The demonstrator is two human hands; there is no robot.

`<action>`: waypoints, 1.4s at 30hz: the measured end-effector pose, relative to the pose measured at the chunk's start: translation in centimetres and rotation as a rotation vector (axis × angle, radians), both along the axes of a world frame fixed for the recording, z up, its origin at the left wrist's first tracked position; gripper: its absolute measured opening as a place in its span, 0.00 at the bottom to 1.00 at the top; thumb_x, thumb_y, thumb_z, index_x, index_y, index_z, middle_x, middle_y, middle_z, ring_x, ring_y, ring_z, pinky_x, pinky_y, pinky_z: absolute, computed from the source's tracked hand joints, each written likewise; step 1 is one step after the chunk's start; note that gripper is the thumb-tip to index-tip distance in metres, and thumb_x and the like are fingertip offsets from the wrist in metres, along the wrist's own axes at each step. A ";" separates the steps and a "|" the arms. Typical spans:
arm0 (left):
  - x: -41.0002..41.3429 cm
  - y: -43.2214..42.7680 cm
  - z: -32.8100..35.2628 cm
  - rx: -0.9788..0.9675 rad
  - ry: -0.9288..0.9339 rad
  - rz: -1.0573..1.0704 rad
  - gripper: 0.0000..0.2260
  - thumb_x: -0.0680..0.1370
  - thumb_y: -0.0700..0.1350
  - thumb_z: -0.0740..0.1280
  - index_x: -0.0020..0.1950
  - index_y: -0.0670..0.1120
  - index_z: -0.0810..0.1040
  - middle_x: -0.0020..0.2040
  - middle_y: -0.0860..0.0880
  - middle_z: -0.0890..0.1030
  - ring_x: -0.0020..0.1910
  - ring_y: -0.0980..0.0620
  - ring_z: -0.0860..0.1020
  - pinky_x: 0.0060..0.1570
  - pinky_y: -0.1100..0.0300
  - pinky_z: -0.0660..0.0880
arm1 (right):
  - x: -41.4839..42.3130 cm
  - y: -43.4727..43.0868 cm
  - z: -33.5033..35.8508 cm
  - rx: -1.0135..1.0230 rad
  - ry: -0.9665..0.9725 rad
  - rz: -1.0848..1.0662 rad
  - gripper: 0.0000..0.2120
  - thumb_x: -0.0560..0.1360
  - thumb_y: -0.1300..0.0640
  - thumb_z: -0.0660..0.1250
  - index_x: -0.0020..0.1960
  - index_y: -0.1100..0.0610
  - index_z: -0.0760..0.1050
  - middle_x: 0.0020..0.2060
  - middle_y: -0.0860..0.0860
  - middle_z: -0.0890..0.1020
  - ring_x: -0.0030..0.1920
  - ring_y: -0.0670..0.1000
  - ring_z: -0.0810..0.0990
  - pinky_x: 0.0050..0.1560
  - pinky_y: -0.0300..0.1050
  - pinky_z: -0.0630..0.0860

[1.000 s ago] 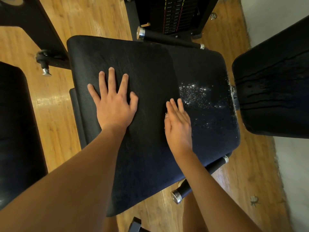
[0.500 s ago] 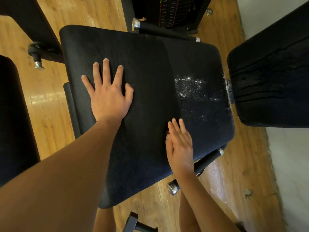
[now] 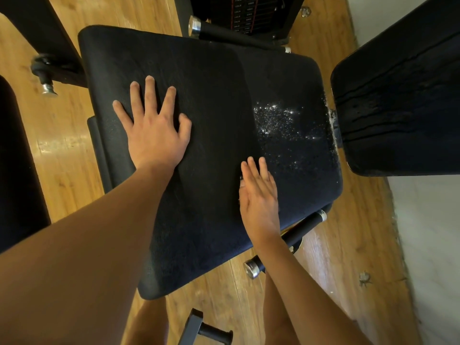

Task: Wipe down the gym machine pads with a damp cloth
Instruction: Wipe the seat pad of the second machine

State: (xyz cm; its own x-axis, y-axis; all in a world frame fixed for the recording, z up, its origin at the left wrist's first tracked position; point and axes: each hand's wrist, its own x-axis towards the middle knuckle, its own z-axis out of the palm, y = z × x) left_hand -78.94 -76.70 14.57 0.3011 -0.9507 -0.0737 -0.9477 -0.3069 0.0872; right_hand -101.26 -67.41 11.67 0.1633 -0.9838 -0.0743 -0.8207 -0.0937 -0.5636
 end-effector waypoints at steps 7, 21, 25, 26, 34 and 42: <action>0.0 0.0 0.2 0.013 -0.006 -0.002 0.26 0.83 0.59 0.50 0.81 0.54 0.61 0.84 0.44 0.54 0.83 0.40 0.48 0.77 0.33 0.43 | -2.7 4.4 -0.7 -0.080 0.019 0.045 0.19 0.83 0.59 0.58 0.72 0.63 0.75 0.72 0.56 0.76 0.78 0.57 0.66 0.77 0.54 0.63; 0.2 0.0 0.2 0.017 0.047 -0.003 0.26 0.83 0.60 0.50 0.81 0.55 0.62 0.84 0.46 0.55 0.83 0.42 0.48 0.78 0.34 0.43 | -2.4 3.1 -0.5 -0.059 0.057 0.054 0.21 0.84 0.56 0.56 0.72 0.64 0.74 0.72 0.58 0.76 0.77 0.58 0.66 0.76 0.59 0.65; 0.4 -0.1 0.5 0.058 0.044 0.007 0.26 0.83 0.60 0.52 0.81 0.56 0.61 0.84 0.47 0.54 0.83 0.43 0.47 0.78 0.35 0.42 | -3.6 4.5 -0.4 -0.052 0.087 0.095 0.22 0.84 0.55 0.55 0.72 0.64 0.74 0.72 0.57 0.75 0.77 0.59 0.66 0.74 0.61 0.66; 0.5 -0.3 0.7 0.064 0.049 0.005 0.26 0.83 0.60 0.53 0.81 0.56 0.61 0.84 0.47 0.54 0.83 0.43 0.47 0.78 0.35 0.42 | -3.8 4.2 -0.4 -0.023 0.072 0.100 0.22 0.84 0.54 0.54 0.73 0.63 0.73 0.73 0.56 0.74 0.77 0.58 0.65 0.75 0.61 0.65; -1.1 -2.9 0.6 0.045 0.048 0.097 0.23 0.82 0.56 0.56 0.76 0.52 0.65 0.82 0.44 0.56 0.82 0.39 0.48 0.73 0.25 0.45 | -5.3 5.2 -0.4 -0.045 0.088 0.059 0.23 0.82 0.46 0.59 0.72 0.57 0.75 0.74 0.53 0.73 0.78 0.55 0.65 0.78 0.57 0.57; -2.3 -5.1 -1.2 -0.024 -0.019 0.171 0.24 0.81 0.57 0.51 0.74 0.49 0.65 0.81 0.40 0.59 0.82 0.38 0.50 0.72 0.23 0.45 | -5.1 4.9 -1.7 -0.167 0.026 0.035 0.14 0.80 0.49 0.65 0.58 0.56 0.83 0.63 0.52 0.82 0.66 0.53 0.75 0.59 0.53 0.74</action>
